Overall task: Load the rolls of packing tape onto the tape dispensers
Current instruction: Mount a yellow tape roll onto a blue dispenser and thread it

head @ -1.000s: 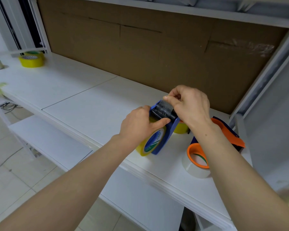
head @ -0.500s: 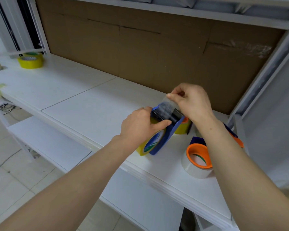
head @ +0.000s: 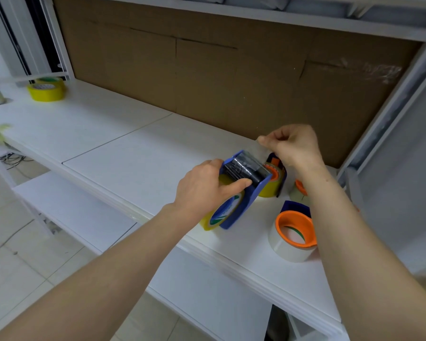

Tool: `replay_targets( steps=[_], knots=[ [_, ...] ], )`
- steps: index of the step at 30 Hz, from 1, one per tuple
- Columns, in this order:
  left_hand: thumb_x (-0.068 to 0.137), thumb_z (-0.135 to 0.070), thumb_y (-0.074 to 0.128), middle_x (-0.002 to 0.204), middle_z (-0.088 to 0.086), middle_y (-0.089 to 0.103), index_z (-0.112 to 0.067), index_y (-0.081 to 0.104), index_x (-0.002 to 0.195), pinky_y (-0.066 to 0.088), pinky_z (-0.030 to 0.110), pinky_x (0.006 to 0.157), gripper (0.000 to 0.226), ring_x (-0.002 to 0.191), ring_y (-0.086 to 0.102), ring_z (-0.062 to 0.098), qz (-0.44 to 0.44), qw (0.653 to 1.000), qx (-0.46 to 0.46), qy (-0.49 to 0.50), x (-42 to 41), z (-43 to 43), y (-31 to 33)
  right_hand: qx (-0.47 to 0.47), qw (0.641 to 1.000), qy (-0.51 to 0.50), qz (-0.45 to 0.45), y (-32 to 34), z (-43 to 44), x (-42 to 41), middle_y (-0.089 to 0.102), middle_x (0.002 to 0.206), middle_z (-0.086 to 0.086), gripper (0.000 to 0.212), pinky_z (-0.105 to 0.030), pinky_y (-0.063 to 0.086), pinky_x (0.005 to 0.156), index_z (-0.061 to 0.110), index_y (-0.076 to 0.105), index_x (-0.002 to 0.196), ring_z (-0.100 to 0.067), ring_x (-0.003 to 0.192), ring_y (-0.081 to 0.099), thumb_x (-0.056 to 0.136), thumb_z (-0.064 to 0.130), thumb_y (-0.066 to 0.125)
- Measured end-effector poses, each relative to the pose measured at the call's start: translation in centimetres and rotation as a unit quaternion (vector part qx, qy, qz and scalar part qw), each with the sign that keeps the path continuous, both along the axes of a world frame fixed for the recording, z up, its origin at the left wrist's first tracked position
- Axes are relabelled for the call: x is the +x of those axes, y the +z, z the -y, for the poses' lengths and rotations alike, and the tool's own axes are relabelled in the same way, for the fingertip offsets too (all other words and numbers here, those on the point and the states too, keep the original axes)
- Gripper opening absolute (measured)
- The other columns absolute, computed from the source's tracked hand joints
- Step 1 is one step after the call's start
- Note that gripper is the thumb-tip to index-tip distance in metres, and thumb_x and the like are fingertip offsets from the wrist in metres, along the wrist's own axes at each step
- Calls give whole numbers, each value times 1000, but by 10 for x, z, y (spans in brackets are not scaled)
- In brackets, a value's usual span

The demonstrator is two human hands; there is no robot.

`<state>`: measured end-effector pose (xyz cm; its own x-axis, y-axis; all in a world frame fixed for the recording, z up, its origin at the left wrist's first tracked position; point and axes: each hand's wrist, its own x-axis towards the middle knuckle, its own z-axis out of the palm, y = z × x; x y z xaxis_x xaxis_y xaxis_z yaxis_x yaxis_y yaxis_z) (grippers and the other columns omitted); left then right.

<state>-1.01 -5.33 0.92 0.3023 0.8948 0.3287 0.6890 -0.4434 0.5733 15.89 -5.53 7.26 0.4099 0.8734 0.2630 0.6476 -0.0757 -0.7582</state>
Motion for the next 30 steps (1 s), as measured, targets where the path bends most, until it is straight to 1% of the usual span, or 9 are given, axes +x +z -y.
replay_targets(
  steps=[3,6,10,15,19,21,23,26,30],
  knots=[
    [77,-64,57,97,-3,66,-21,60,108,40,21,56,53,79,55,13,10,1000,-1,-8,-1,1,-2,-25,988,-2,-150,-12,0,2,55,60,-1,19,-19,35,42,13,61,67,-6,44,44,78,20,74],
    [75,-65,57,97,-2,66,-22,60,109,52,33,68,55,85,60,17,20,1000,3,-9,-3,2,-5,-82,945,15,-317,-32,1,4,51,45,1,19,-13,25,33,8,59,69,-4,32,35,78,16,72],
    [74,-66,57,98,-2,66,-21,59,109,53,37,75,57,86,61,18,30,1000,4,-5,-2,2,-7,-127,869,26,-478,-55,4,-8,67,61,-4,10,-20,51,43,10,64,76,-13,48,63,83,17,65],
    [75,-66,57,99,-2,66,-21,59,110,53,39,76,57,88,61,18,29,1000,4,-5,-2,3,-7,-151,781,55,-603,-60,9,-12,71,71,-12,17,-29,58,58,4,68,77,-22,60,69,87,15,60],
    [75,-67,55,97,-3,65,-22,59,108,54,37,73,56,85,60,17,22,1000,-1,0,0,1,-6,-72,906,22,-417,-48,0,-4,66,89,-9,17,-32,53,74,6,64,103,-19,76,63,93,13,53],
    [75,-67,56,94,-2,65,-21,60,106,53,37,71,55,83,60,18,23,1000,-1,5,1,0,-6,-15,952,14,-305,-41,-2,-4,68,89,-11,20,-35,51,81,7,67,91,-18,80,62,92,24,56],
    [75,-67,57,91,-1,65,-20,60,104,52,37,68,55,80,59,19,19,1000,6,10,2,0,-6,0,986,45,-162,-37,-2,-12,68,77,-20,37,-37,50,72,1,67,76,-20,70,58,90,34,59],
    [74,-66,57,89,0,64,-18,60,101,51,36,67,55,78,58,19,18,1000,10,17,3,0,-7,11,996,77,44,-44,-6,-20,50,56,-14,45,-41,43,60,-4,62,68,-21,56,43,92,33,54],
    [74,-68,55,88,0,65,-18,60,98,52,37,66,56,78,59,21,11,1000,12,27,5,-2,-6,30,994,65,78,-47,-13,-20,46,56,-12,45,-40,39,55,-7,61,69,-23,55,40,94,30,52]
  ],
)
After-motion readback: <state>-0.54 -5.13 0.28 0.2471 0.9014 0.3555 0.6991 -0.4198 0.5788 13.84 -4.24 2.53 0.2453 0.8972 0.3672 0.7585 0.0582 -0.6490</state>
